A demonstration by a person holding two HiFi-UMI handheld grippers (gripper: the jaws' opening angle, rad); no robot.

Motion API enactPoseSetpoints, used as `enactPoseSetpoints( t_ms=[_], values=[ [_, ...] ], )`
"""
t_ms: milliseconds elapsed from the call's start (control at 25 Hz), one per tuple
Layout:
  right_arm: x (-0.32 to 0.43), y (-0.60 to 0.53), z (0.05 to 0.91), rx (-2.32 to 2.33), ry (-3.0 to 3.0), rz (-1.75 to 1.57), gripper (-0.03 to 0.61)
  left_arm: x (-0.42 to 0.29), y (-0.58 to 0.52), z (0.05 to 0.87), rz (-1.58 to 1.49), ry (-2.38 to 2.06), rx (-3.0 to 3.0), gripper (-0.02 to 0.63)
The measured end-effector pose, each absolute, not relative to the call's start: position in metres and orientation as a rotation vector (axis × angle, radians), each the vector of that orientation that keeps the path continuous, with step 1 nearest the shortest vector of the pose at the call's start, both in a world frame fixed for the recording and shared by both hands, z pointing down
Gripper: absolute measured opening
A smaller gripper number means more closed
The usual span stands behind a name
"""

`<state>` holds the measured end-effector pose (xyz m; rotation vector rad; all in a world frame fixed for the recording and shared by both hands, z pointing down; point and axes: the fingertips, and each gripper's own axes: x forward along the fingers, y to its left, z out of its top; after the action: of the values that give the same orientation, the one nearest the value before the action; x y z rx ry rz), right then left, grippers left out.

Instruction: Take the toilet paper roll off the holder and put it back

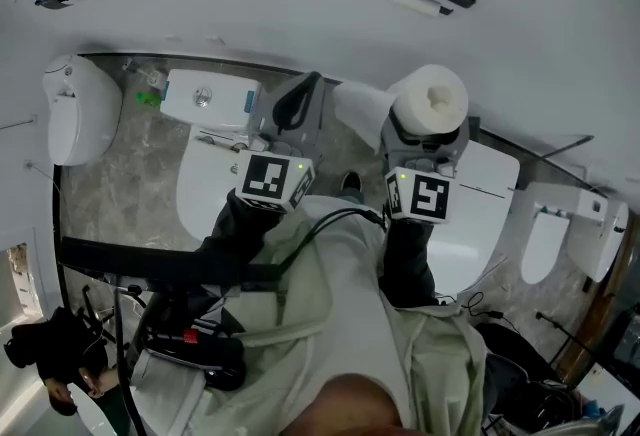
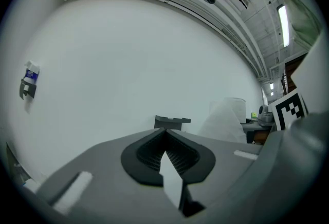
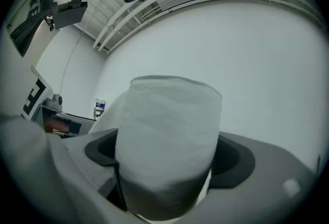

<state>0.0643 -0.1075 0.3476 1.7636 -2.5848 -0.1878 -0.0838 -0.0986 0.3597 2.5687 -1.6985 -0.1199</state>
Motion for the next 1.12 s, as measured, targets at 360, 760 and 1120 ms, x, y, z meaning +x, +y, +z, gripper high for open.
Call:
enactPoseSetpoints(
  t_ms=[360, 760, 1120],
  values=[
    [0.062, -0.110, 0.351, 1.772, -2.578, -0.192, 0.506, -0.089, -0.105, 0.360, -0.139, -1.702, 2.555, 0.006],
    [0.050, -0.095, 0.353, 1.706, -2.613, -0.228, 0.506, -0.094, -0.105, 0.359, -0.149, -1.721, 2.539, 0.006],
    [0.055, -0.093, 0.353, 1.728, -2.594, -0.227, 0.506, -0.086, -0.104, 0.358, -0.116, -1.687, 2.562, 0.006]
  ],
)
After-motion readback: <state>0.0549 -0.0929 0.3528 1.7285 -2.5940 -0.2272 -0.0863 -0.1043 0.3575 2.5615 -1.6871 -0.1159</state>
